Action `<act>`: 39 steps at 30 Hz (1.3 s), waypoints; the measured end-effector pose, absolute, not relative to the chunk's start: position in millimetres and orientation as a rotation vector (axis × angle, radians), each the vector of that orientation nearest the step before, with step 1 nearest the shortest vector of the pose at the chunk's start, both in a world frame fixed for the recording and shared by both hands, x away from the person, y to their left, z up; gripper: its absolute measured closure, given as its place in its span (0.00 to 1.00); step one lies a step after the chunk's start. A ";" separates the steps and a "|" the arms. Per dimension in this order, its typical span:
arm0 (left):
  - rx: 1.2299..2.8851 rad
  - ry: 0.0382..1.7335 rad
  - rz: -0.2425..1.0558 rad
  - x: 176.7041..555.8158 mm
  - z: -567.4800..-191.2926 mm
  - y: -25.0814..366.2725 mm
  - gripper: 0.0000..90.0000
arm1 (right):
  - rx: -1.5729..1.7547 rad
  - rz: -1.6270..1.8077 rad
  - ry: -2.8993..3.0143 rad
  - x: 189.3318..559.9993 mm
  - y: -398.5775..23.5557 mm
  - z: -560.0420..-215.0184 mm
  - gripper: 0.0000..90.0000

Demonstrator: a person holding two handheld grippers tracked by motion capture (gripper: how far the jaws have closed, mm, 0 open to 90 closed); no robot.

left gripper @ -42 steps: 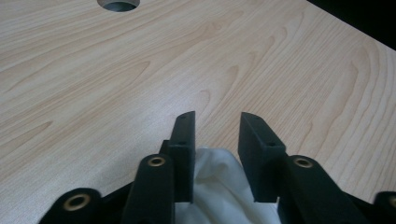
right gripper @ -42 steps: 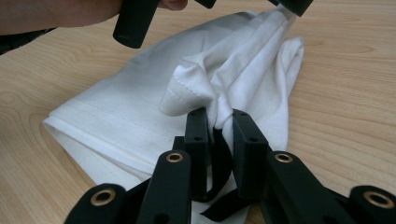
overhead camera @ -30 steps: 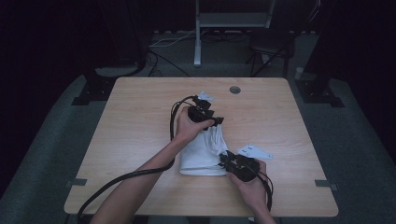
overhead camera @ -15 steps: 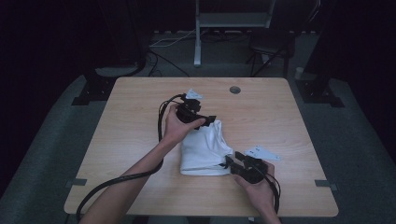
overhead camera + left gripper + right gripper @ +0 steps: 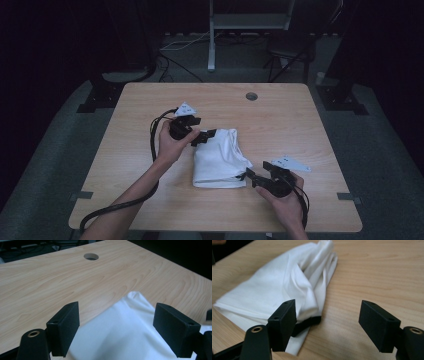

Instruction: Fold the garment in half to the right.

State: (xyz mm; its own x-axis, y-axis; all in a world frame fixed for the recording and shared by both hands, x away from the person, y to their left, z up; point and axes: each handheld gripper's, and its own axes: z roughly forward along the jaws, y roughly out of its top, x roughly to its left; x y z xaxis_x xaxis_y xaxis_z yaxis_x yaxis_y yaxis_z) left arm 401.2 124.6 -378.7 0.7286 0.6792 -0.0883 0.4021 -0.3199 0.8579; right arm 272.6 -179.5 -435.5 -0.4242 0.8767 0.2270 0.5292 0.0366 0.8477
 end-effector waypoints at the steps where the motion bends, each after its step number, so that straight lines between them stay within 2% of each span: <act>1: 1.950 0.826 0.360 398.7 -379.9 127.2 0.24 | 1.422 1.353 1.961 273.1 -180.4 -433.5 0.31; 14: 1.871 0.836 0.419 355.2 -390.6 179.2 0.24 | 1.452 1.375 1.925 287.8 -182.0 -427.1 0.24; 39: 1.822 0.860 0.514 295.5 -410.4 241.2 0.24 | 1.442 1.337 1.945 339.7 -174.2 -405.6 0.28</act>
State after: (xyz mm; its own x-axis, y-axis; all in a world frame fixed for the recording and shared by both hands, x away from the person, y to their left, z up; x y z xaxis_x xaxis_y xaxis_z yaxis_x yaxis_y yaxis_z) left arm 295.5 241.2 -410.4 0.6546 0.7549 -0.0395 0.3230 -0.2321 0.9175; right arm 339.7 -174.2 -405.6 -0.4056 0.8849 0.2288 0.5306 0.0241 0.8473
